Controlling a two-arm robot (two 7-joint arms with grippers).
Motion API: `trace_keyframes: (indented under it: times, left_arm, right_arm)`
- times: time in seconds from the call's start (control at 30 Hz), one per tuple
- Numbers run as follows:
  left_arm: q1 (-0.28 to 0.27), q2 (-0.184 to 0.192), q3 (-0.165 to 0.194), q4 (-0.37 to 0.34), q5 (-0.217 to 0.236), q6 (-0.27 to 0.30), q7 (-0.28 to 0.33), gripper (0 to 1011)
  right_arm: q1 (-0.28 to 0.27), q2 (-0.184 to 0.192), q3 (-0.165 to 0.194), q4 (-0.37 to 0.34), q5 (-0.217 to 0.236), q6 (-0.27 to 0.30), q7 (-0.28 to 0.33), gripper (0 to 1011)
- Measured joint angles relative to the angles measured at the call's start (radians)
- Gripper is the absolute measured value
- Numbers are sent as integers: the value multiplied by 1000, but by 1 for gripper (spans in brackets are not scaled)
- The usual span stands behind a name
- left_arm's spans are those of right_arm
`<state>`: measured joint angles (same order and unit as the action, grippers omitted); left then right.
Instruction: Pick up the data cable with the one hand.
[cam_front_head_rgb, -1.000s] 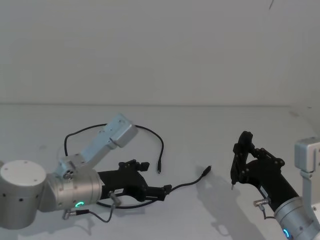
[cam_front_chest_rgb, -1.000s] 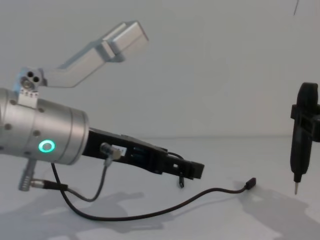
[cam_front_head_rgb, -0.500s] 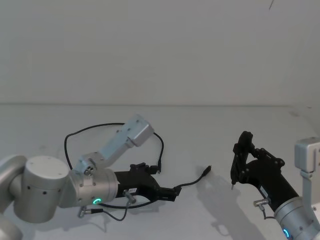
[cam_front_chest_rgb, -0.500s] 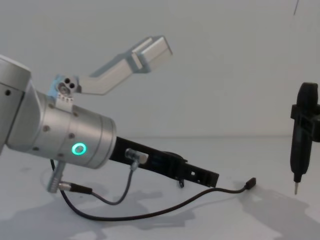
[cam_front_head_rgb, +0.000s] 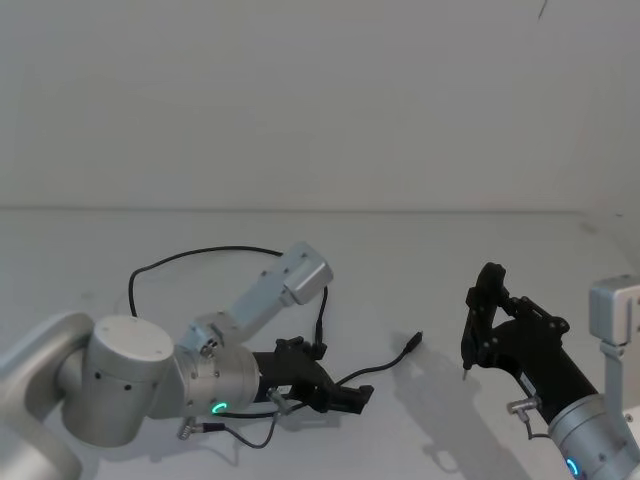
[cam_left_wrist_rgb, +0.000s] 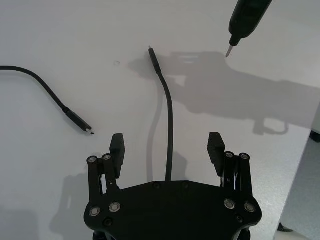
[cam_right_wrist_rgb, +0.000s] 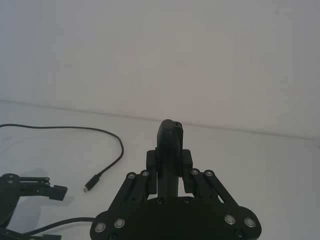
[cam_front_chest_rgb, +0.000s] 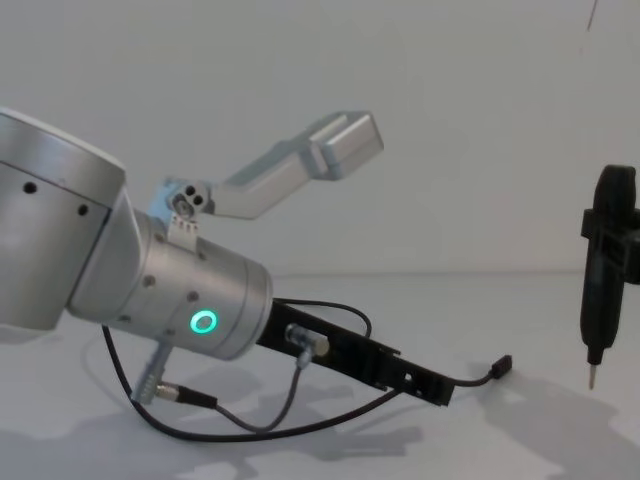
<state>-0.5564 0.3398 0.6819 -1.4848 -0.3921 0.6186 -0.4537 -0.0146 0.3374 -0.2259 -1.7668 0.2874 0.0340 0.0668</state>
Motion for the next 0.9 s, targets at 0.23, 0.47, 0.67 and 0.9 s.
trace_keyframes:
  times: [0.23, 0.47, 0.67, 0.9]
  left_arm:
    - [-5, -16, 11, 18, 14, 8, 9, 1001]
    - [-6, -27, 16, 27, 23, 15, 16, 1001]
    - [-7, -32, 18, 32, 27, 18, 18, 1001]
    - [-8, -35, 19, 35, 30, 21, 20, 930]
  right_arm:
    - [0, 0, 0, 0, 0, 0, 0, 279]
    - [0, 0, 0, 0, 0, 0, 0, 279]
    - [0, 0, 0, 0, 0, 0, 0, 279]
    - [0, 0, 0, 0, 0, 0, 0, 279]
